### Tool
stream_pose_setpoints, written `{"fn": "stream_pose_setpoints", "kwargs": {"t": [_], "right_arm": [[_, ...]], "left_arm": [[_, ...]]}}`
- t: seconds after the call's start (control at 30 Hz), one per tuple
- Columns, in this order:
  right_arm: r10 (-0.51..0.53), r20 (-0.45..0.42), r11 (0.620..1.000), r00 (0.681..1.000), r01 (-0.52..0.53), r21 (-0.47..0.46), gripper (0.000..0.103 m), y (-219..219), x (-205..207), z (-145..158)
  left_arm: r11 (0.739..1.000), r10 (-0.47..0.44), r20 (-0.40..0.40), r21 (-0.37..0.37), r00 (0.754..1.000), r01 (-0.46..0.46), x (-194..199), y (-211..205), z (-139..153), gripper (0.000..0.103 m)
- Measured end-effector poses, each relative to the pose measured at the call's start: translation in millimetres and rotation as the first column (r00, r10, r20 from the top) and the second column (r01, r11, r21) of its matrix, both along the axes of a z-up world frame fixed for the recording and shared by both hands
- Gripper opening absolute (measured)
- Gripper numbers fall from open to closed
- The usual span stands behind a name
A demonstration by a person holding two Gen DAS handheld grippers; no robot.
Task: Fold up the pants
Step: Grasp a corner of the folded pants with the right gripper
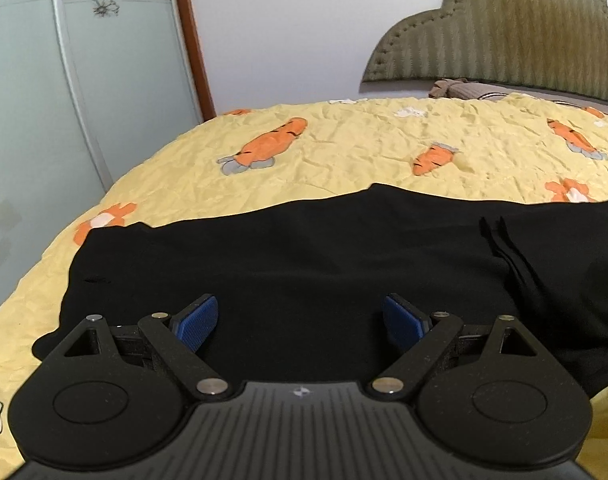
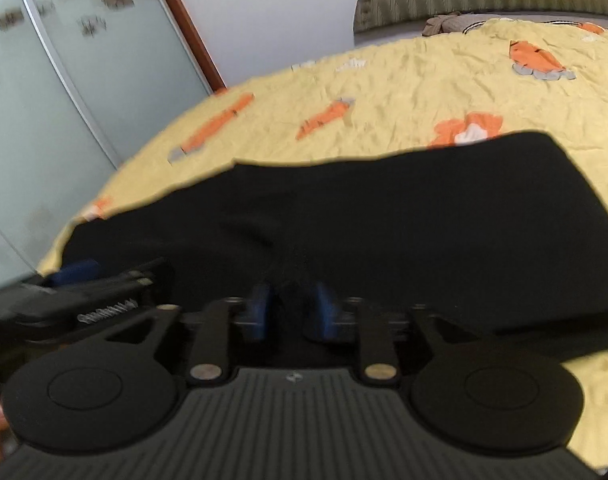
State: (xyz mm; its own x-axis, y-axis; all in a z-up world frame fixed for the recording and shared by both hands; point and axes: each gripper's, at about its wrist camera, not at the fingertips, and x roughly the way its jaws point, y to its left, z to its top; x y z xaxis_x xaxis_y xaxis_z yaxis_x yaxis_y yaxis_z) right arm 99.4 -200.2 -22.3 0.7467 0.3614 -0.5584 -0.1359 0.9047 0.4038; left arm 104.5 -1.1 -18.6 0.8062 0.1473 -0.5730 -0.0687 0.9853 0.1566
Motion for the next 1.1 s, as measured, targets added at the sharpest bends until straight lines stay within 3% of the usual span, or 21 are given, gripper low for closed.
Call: {"fn": "stream_pose_setpoints", "kwargs": {"t": [0.13,0.17,0.23,0.33,0.43,0.53,0.63,0.8,0.87,1.0,1.1], "right_arm": [[-0.059,0.115,0.995,0.992,0.049,0.085,0.038,-19.7,-12.4,14.6],[-0.071,0.089,0.992,0.993,0.061,0.107,0.042,-23.5,-7.7,8.1],[-0.088,-0.06,0.987,0.994,0.095,0.129,0.041,-28.5,11.0,-16.7],[-0.109,-0.059,0.978,0.992,0.118,0.175,0.043,-35.5,2.2,-18.6],[-0.157,0.05,0.97,0.986,0.144,0.193,0.043,-50.3,-26.5,3.1],[-0.315,0.094,0.941,0.944,0.297,0.164,0.043,-90.7,-49.7,11.6],[-0.46,-0.006,0.857,0.888,0.446,0.258,0.045,-147.2,-62.2,-3.7],[-0.387,-0.125,0.792,0.913,0.399,0.462,0.045,-192.8,-48.5,-37.0],[-0.376,-0.163,0.786,0.912,0.407,0.466,0.045,-200.2,-35.1,-45.4],[-0.26,-0.185,0.783,0.948,0.319,0.534,0.045,-209.8,0.7,-59.2],[-0.221,-0.208,0.793,0.953,0.299,0.53,0.036,-211.1,15.6,-66.2]], "left_arm": [[0.999,-0.005,-0.027,-0.047,1.0,0.004,1.2,2.9,2.1,0.091],[0.999,-0.008,-0.026,-0.042,1.0,0.007,0.2,1.6,2.3,0.091],[1.0,-0.013,-0.023,-0.018,1.0,0.013,-2.3,-1.3,3.1,0.091],[1.0,-0.017,-0.014,-0.002,1.0,0.017,-4.5,-3.6,5.5,0.091],[1.0,-0.027,-0.013,-0.012,1.0,0.027,-5.2,-6.6,8.2,0.091],[0.999,-0.043,-0.023,-0.012,0.999,0.043,-5.2,-13.7,7.8,0.091],[0.998,-0.065,-0.029,-0.003,0.997,0.065,-6.7,-22.8,6.0,0.091],[0.996,-0.078,-0.032,0.029,0.996,0.079,-9.3,-32.0,6.6,0.091],[0.996,-0.076,-0.025,0.036,0.997,0.077,-10.7,-31.6,9.1,0.091],[0.997,-0.065,-0.023,0.049,0.998,0.066,-10.2,-28.6,11.3,0.091],[0.997,-0.057,-0.022,0.047,0.998,0.058,-9.7,-25.9,11.5,0.091]]}}
